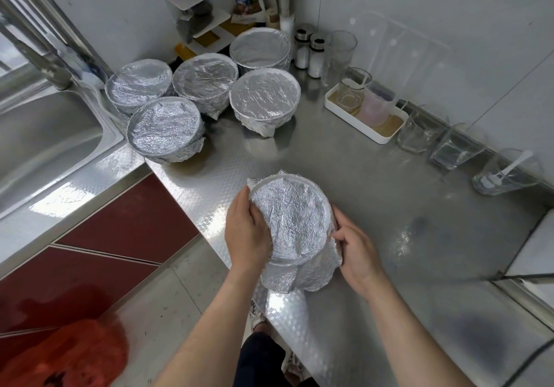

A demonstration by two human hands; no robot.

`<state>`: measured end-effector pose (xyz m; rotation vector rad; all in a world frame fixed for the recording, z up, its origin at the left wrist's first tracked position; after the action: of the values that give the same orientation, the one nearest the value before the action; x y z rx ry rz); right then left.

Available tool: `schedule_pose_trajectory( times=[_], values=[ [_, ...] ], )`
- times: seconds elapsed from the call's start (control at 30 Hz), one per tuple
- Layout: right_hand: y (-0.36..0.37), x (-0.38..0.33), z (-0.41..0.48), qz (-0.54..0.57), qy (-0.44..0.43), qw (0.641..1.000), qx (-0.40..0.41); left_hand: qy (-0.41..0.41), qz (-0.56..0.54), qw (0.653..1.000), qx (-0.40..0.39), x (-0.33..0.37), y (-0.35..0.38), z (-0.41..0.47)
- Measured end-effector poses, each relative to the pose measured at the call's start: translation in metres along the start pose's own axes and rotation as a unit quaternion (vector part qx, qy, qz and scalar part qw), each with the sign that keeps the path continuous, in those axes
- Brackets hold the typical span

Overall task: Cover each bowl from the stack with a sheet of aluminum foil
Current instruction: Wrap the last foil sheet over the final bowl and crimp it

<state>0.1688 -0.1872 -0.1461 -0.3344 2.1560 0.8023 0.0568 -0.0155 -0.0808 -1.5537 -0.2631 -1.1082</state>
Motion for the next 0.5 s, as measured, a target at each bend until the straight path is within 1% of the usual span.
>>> schedule_pose_trajectory(
  times=[0.1,0.2,0.27,0.33,0.4,0.5],
  values=[
    [-0.004,-0.004,-0.006,-0.014,-0.047,0.997,0.068,-0.006,-0.002,1.0,0.004,0.0,-0.001,0.0],
    [-0.012,-0.006,-0.018,-0.053,-0.092,0.972,0.211,-0.006,-0.003,1.0,-0.001,0.001,0.001,-0.002],
    [-0.015,-0.001,-0.021,-0.044,-0.098,0.953,0.282,-0.004,-0.001,1.0,-0.005,0.001,0.003,-0.004],
    [-0.013,0.005,-0.019,-0.017,-0.092,0.946,0.311,-0.004,0.002,1.0,-0.001,0.002,0.003,-0.005],
    [-0.013,0.011,-0.015,0.035,-0.056,0.943,0.327,-0.005,0.004,1.0,0.002,0.003,0.003,-0.006],
    [-0.012,0.019,-0.008,0.107,-0.015,0.944,0.312,-0.003,0.008,1.0,0.006,0.003,0.003,-0.007]
  ],
)
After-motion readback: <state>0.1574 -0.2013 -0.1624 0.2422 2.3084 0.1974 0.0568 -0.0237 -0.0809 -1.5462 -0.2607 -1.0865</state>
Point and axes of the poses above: each hand's wrist, its own z-axis towards the middle knuckle, its own y-axis out of the palm, x = y × z, the point moved 9 cm from there along z, towards the middle knuckle, and after that the axes turned 5 degrees about y, right-handed, at the moved point
